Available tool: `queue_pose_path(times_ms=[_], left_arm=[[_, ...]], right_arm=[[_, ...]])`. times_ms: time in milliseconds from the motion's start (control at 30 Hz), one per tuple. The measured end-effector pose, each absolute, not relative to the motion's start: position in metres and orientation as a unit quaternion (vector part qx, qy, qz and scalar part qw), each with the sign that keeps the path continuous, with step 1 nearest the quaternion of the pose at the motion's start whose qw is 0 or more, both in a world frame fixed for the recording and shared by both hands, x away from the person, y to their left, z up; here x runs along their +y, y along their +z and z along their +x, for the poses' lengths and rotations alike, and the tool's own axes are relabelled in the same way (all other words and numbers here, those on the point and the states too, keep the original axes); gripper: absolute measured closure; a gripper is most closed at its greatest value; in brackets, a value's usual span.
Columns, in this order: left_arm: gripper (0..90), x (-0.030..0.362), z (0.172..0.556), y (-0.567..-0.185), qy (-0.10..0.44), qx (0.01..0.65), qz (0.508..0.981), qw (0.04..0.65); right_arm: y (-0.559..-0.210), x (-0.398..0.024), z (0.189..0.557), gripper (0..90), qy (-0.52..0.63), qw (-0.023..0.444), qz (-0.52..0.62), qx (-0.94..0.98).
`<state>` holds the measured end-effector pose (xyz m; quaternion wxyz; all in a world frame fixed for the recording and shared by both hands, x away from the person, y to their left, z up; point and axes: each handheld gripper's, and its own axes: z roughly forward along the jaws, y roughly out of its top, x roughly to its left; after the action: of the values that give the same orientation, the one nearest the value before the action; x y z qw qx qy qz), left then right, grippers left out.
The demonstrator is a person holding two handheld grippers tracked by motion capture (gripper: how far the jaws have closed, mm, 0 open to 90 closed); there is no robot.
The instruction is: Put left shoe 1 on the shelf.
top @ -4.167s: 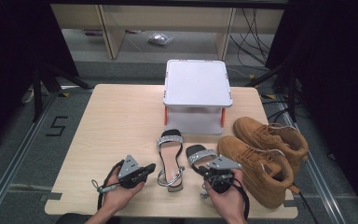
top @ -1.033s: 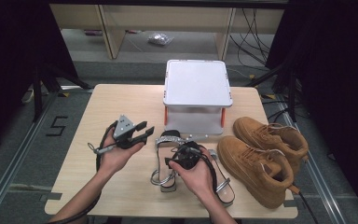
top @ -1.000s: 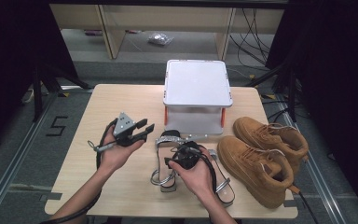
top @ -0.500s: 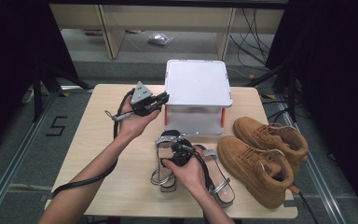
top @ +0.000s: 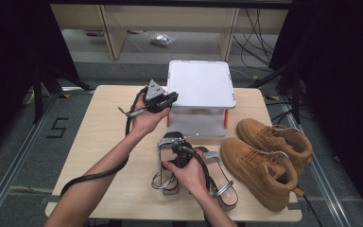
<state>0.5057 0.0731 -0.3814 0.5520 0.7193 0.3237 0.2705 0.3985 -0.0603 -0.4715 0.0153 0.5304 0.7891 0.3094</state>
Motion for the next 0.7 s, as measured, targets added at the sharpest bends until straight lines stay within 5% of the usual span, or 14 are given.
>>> queue_pose_path(times_ms=[433, 567, 700], left_arm=[[86.4, 0.07, 0.515, -0.39, 0.265, 0.339, 0.725, 0.537], [86.2, 0.07, 0.517, -0.392, 0.263, 0.344, 0.727, 0.533], [86.0, 0.069, 0.518, -0.394, 0.262, 0.347, 0.726, 0.533]], right_arm=[[-0.467, -0.053, 0.402, 36.6, 0.28, -0.008, 0.556, 0.783], [-0.462, -0.045, 0.398, 34.3, 0.251, -0.069, 0.603, 0.754], [-0.462, -0.047, 0.401, 31.7, 0.242, -0.063, 0.591, 0.767]])
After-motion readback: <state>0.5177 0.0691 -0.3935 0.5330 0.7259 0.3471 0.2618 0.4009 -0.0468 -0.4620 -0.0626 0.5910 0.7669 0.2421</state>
